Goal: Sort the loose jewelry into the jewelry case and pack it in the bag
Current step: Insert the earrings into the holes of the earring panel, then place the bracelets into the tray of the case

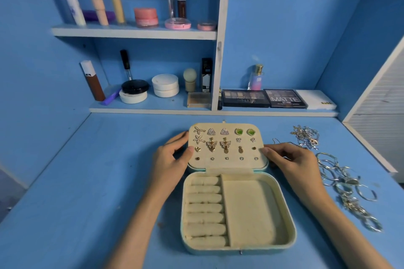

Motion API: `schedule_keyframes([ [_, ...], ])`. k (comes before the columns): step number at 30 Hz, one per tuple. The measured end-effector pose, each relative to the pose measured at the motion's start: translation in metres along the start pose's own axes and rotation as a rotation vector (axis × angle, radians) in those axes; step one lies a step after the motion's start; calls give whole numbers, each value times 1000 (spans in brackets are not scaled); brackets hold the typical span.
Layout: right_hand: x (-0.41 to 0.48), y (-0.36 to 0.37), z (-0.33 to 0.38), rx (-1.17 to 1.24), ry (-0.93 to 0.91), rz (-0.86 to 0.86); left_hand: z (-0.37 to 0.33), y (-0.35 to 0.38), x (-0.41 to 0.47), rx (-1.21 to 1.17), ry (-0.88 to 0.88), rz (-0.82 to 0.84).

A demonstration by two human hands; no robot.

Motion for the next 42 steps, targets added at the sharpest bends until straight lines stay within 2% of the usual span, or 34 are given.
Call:
schedule_keyframes([
  [7,1,0,-2,-2,14,-10,7,0,2,44,-21,-1],
  [14,2,1,-1,-2,-17,-1,7,2,1,-48,-69,11],
  [20,3,2,-2,-38,-56,9,3,-1,-2,-26,-69,4],
  [25,5,1,-1,-122,-87,24,0,-1,-4,35,-58,24],
  [29,13,-25,15,-373,-178,31,-1,-3,-4,77,-32,16],
  [31,22,-45,18,-598,-154,88,-3,-3,-5,69,-36,10],
  [34,34,-74,11,-876,-33,291,-2,-4,-4,46,-43,2],
  [38,33,-87,-4,-1048,221,587,-2,-3,-4,41,-33,8],
  [42,32,-85,-11,-1118,222,656,1,-4,-3,33,-24,-8],
])
Point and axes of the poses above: each hand's wrist, its own x-axis towards the middle knuckle, its own y-axis out of the palm, z = x × y, the point moved 6 cm from there along x, towards the middle knuckle, and after that the axes turned 4 degrees about -y, right-handed, at the moved point
